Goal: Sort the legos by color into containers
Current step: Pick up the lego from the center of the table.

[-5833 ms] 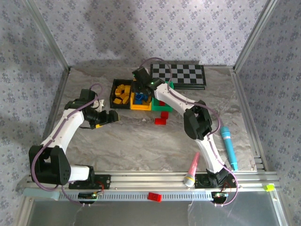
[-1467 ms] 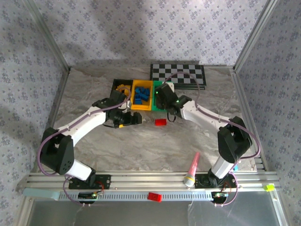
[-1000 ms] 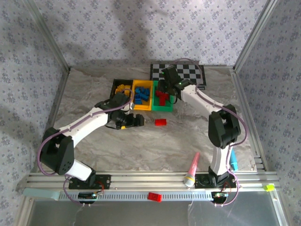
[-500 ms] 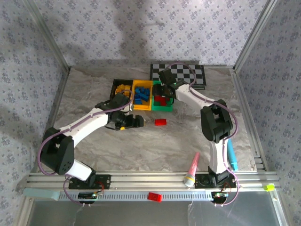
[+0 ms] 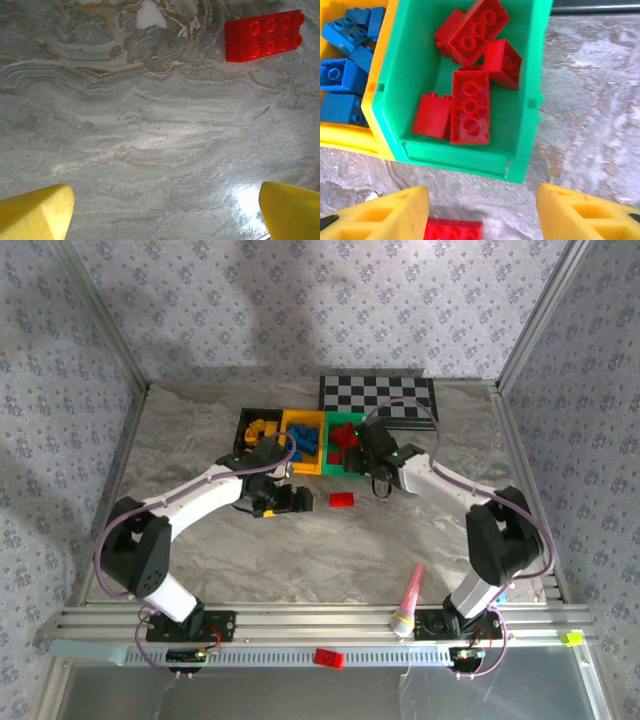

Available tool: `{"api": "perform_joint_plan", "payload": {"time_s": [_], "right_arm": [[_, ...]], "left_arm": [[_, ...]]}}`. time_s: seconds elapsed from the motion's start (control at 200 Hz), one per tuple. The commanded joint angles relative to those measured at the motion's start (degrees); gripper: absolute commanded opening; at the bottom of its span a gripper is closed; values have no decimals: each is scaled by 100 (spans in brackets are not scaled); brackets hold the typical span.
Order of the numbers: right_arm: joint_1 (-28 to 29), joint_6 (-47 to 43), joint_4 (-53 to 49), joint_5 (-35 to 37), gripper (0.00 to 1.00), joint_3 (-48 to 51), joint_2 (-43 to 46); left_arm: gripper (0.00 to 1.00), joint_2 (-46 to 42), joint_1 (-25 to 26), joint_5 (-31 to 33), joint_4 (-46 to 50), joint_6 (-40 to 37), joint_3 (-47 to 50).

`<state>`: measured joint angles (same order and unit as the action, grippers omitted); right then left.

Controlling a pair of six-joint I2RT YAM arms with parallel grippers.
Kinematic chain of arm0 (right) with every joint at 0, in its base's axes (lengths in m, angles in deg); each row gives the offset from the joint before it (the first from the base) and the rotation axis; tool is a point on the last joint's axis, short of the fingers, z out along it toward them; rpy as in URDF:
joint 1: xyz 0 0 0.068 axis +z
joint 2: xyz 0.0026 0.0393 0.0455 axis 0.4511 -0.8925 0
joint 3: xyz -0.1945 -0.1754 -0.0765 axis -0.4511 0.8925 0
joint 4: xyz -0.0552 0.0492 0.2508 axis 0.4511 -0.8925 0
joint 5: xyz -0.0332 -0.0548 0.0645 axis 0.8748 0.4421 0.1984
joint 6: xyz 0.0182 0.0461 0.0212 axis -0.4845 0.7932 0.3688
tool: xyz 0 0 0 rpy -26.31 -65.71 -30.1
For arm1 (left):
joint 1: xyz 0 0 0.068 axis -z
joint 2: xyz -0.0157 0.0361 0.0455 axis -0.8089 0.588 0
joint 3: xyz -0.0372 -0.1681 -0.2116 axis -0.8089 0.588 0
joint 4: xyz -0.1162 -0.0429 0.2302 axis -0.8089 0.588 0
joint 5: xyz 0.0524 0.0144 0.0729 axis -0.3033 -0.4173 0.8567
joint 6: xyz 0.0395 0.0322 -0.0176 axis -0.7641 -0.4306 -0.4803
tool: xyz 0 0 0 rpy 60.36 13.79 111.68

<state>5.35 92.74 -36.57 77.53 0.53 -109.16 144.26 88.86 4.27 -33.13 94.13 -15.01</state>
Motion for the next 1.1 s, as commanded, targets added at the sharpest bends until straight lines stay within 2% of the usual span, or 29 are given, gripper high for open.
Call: {"api": "perform_joint_plan", "payload": {"time_s": [0.0,0.135,0.305,0.55,0.82,1.094], "right_arm": [[40,-245,149,604,60,420,549],[-3,-501,356,769,61,844,1057],[-142,-1095,236,769,61,879,1267],[-281,-1568,804,318,61,1328,1343],[-352,-1196,2317,906,61,2865,1677],[-587,-991,2196,584,61,2801,1624]], "left_arm": [[94,248,221,35,119,48,-454],[94,654,466,100,235,58,-935],[94,1106,777,282,503,105,-1485],[94,1580,931,470,694,229,-2062],[94,2086,1076,777,1196,223,-2922],[94,2919,1194,778,1396,286,-3755]]}}
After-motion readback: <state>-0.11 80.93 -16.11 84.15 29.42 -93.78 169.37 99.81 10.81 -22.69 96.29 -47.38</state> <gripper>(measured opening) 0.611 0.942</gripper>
